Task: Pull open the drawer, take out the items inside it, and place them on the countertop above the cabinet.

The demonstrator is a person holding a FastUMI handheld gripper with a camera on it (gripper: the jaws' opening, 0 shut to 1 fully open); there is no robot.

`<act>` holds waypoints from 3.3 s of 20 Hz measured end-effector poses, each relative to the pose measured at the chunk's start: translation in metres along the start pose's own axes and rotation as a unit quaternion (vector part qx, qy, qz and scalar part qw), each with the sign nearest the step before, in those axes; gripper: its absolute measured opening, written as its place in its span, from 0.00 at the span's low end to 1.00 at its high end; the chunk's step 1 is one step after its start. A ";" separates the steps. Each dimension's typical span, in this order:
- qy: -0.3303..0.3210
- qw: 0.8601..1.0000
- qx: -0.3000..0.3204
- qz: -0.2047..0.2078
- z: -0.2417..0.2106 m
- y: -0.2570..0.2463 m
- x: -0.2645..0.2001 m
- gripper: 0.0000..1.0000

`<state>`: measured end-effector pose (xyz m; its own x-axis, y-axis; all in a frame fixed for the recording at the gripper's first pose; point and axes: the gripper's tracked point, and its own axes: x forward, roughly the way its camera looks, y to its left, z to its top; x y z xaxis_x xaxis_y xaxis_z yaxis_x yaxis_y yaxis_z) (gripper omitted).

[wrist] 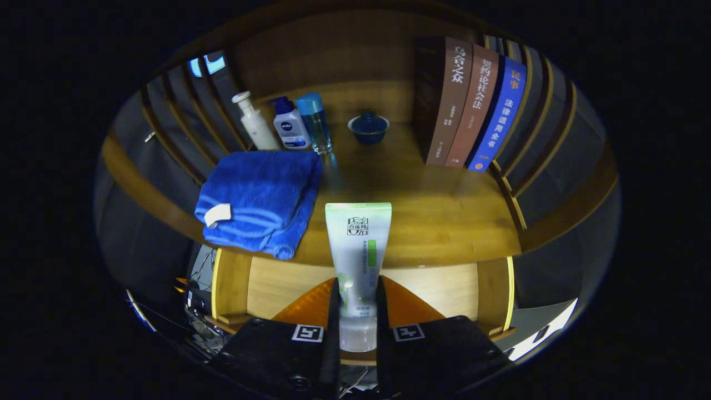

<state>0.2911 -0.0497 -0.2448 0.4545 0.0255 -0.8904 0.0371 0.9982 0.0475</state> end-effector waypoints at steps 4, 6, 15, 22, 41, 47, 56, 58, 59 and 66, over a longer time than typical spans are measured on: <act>0.016 1.000 0.001 -0.011 0.026 0.004 0.040 0.30; 0.028 0.999 0.005 -0.017 0.034 0.004 0.058 0.30; 0.056 0.998 0.007 -0.026 0.046 0.002 0.102 0.36; 0.017 0.999 0.007 -0.042 0.055 -0.006 0.086 1.00; -0.375 0.921 -0.013 0.102 0.004 0.052 -0.121 1.00; -0.501 0.862 -0.026 0.075 -0.064 0.058 -0.186 1.00; -0.511 0.859 -0.017 0.021 -0.178 0.051 -0.138 0.99; -0.499 0.866 -0.015 0.007 -0.191 0.044 -0.113 0.99; -0.491 0.871 -0.012 -0.002 -0.199 0.040 -0.102 0.99; -0.449 0.893 -0.012 -0.025 -0.222 0.027 -0.030 0.99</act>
<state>0.0809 -0.0112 -0.3174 0.9840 -0.0614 -0.1674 0.0620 0.9981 -0.0013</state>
